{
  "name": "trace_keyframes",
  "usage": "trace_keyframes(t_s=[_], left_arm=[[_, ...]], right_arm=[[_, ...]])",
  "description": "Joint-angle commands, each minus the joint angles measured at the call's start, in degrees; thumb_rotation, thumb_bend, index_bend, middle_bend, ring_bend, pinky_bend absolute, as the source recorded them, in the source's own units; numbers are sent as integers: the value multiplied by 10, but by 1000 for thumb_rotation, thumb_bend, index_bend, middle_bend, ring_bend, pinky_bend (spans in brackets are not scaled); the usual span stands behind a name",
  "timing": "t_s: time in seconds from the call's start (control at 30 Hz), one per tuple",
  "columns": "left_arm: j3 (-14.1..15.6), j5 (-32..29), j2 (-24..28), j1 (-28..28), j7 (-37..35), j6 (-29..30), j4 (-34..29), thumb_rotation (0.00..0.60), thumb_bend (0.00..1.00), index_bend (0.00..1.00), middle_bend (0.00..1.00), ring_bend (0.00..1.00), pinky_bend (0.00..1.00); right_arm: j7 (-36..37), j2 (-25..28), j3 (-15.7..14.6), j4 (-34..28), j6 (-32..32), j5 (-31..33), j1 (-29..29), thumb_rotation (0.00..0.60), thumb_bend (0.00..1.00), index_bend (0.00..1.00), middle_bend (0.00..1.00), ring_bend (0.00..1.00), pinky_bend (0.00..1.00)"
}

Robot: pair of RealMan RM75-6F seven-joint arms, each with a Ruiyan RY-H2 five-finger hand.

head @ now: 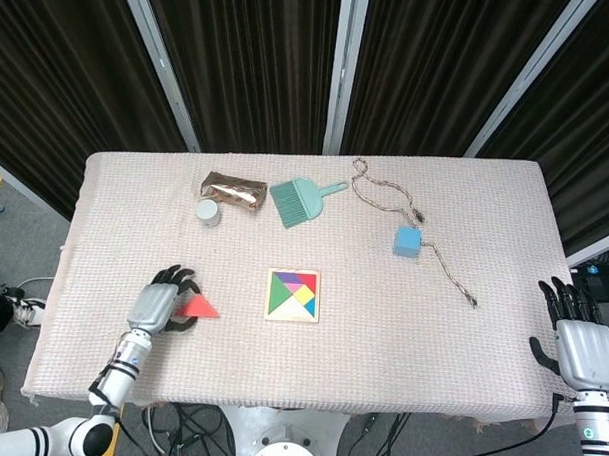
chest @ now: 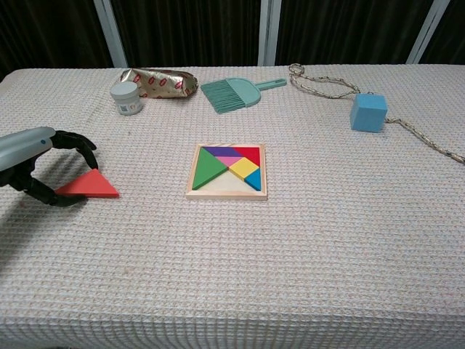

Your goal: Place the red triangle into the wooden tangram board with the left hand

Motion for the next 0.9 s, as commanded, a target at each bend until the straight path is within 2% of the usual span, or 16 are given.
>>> trace_keyframes(t_s=[0.03, 0.33, 0.57, 0.9], left_arm=[[-2, 2, 3, -1, 0, 2, -8, 600, 256, 381, 143, 13, 105], [-24, -28, -5, -31, 62, -4, -59, 600, 255, 381, 143, 13, 105], [-50, -89, -46, -64, 125, -3, -87, 600, 254, 381, 143, 14, 104], [-80, -176, -113, -108, 185, 14, -89, 600, 259, 383, 147, 13, 98]], right_arm=[[0, 0, 0, -1, 1, 0, 0, 600, 264, 0, 0, 0, 0], [15, 1, 2, -1, 15, -10, -4, 600, 263, 0, 0, 0, 0], [38, 8, 5, 8, 29, -19, -11, 600, 264, 0, 0, 0, 0], [46, 9, 6, 12, 33, -19, -13, 600, 263, 0, 0, 0, 0]])
